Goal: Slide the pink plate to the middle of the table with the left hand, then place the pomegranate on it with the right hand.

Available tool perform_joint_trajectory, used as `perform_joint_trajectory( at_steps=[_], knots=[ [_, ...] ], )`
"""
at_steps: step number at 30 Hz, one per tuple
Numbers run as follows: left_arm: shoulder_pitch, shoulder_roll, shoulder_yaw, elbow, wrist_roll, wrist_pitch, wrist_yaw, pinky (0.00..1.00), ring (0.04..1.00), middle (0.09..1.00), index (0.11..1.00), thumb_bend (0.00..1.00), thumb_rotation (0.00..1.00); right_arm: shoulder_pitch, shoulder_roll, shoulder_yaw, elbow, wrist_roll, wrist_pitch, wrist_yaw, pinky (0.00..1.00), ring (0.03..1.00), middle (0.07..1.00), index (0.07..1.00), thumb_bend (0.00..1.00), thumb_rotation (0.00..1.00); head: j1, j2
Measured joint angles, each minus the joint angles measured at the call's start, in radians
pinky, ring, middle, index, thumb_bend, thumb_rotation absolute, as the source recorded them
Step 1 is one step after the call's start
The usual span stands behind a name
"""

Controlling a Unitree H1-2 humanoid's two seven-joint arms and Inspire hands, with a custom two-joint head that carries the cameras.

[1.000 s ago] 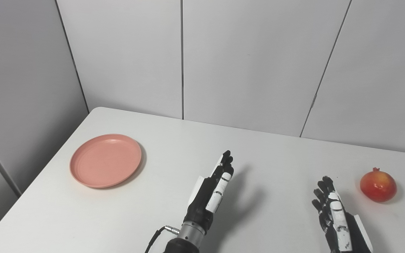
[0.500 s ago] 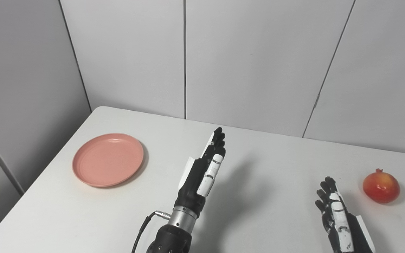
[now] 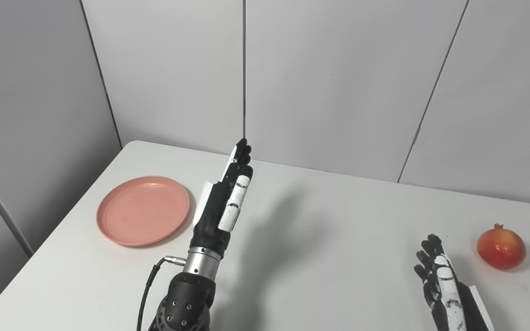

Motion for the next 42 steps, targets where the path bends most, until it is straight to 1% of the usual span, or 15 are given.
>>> perform_joint_trajectory(
  at_steps=[5, 10, 13, 17, 21, 24, 26, 30, 33, 42],
  knots=[
    [-0.013, 0.01, 0.042, 0.005, -0.017, 0.0, 0.02, 1.0, 1.0, 1.0, 1.0, 0.46, 1.0, 0.0, 0.0, -0.001, 0.0, -0.001, 0.0, 0.0, 1.0, 1.0, 1.0, 1.0, 0.12, 1.0, 0.006, -0.002],
    [-0.029, 0.017, 0.081, -0.016, -0.026, 0.0, 0.042, 1.0, 1.0, 1.0, 1.0, 0.42, 1.0, 0.0, -0.001, -0.002, 0.0, -0.004, 0.0, 0.0, 1.0, 1.0, 1.0, 1.0, 0.11, 1.0, 0.008, -0.002],
    [-0.037, 0.033, 0.103, -0.016, -0.028, 0.0, 0.05, 1.0, 1.0, 1.0, 1.0, 0.45, 1.0, 0.0, 0.0, -0.002, 0.0, -0.003, 0.0, 0.0, 1.0, 1.0, 1.0, 1.0, 0.11, 1.0, 0.009, -0.002],
    [-0.037, 0.04, 0.136, -0.015, -0.044, 0.0, 0.068, 1.0, 0.997, 1.0, 1.0, 0.47, 1.0, 0.0, -0.001, -0.003, 0.0, -0.003, 0.0, 0.0, 1.0, 1.0, 1.0, 1.0, 0.1, 1.0, 0.011, -0.005],
    [-0.037, 0.063, 0.161, -0.011, -0.06, -0.006, 0.077, 1.0, 0.99, 1.0, 0.999, 0.5, 1.0, 0.0, -0.001, -0.004, 0.0, 0.0, 0.0, 0.002, 1.0, 1.0, 1.0, 1.0, 0.1, 1.0, 0.012, -0.005],
    [-0.039, 0.076, 0.184, -0.008, -0.06, -0.023, 0.088, 0.98, 0.984, 0.999, 0.989, 0.46, 1.0, 0.0, -0.003, -0.004, 0.0, 0.0, 0.0, 0.007, 1.0, 1.0, 1.0, 1.0, 0.1, 1.0, 0.015, -0.006],
    [-0.043, 0.077, 0.197, -0.006, -0.06, -0.025, 0.106, 0.99, 0.989, 1.0, 0.994, 0.45, 1.0, 0.0, -0.005, -0.005, 0.0, 0.0, 0.0, 0.009, 1.0, 1.0, 1.0, 1.0, 0.1, 1.0, 0.018, -0.006],
    [-0.045, 0.094, 0.218, 0.006, -0.061, -0.027, 0.107, 1.0, 0.993, 1.0, 1.0, 0.46, 1.0, 0.0, -0.005, -0.009, 0.0, 0.001, 0.0, 0.01, 1.0, 1.0, 1.0, 1.0, 0.09, 1.0, 0.021, -0.006],
    [-0.048, 0.111, 0.239, 0.028, -0.061, -0.029, 0.116, 0.99, 0.982, 0.996, 0.989, 0.48, 1.0, 0.001, -0.005, -0.015, 0.0, 0.01, 0.0, 0.012, 1.0, 1.0, 1.0, 1.0, 0.1, 1.0, 0.026, -0.008],
    [-0.051, 0.113, 0.29, 0.043, -0.085, -0.031, 0.162, 0.97, 0.964, 0.971, 0.96, 0.45, 1.0, 0.001, -0.008, -0.018, 0.0, 0.02, 0.0, 0.012, 1.0, 1.0, 1.0, 1.0, 0.09, 1.0, 0.037, -0.012]
  ],
)
